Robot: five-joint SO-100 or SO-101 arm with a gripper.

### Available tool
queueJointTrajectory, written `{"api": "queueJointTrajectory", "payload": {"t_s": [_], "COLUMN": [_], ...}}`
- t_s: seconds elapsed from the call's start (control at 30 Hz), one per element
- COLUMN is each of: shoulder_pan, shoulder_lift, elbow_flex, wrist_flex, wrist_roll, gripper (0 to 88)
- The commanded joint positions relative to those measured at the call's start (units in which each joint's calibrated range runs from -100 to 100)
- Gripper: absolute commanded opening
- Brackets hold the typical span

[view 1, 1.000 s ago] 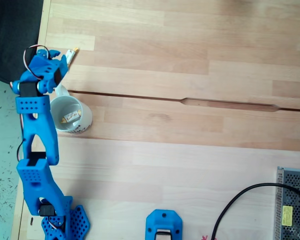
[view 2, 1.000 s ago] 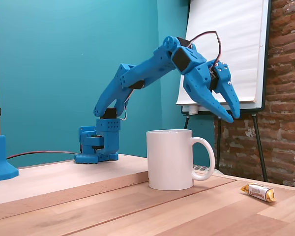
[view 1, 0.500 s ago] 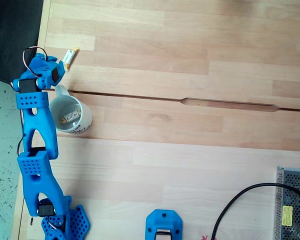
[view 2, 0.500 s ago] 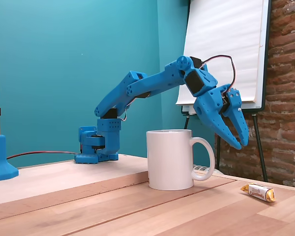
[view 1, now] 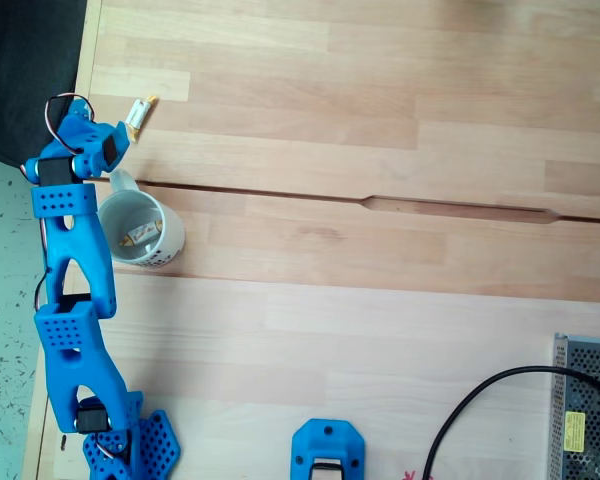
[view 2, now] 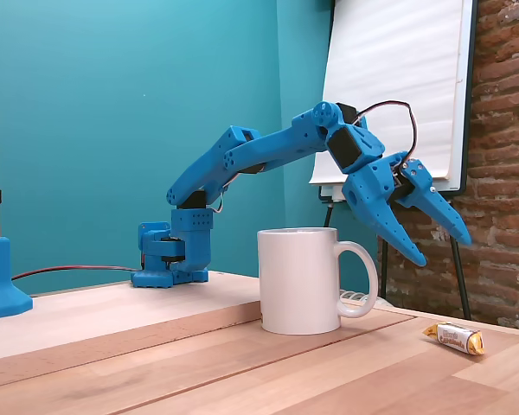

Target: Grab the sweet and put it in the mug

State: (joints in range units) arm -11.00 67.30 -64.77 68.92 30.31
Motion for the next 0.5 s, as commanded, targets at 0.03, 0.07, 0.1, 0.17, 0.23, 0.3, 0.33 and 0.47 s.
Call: {"api": "queueJointTrajectory", "payload": {"t_s": [0.03,0.07,0.1,0.17,0.23,0.3,0.33,0.47], "shoulder_pan": [0.1,0.1,0.2,0.3,1.3,2.7,3.1,4.5], "shoulder_lift": [-0.9,-0.4,0.5,2.3,3.7,4.1,4.2,4.6], "elbow_flex": [-2.8,-2.7,-2.7,-3.0,-3.7,-3.7,-3.7,-3.7], "wrist_flex": [-0.6,-0.6,-0.6,-0.6,-0.6,-0.9,-1.6,-6.8], "wrist_roll": [1.5,2.2,3.1,4.6,5.7,6.5,6.7,7.0], "gripper": [27.4,27.3,27.2,27.1,27.1,27.1,27.1,27.1]}}
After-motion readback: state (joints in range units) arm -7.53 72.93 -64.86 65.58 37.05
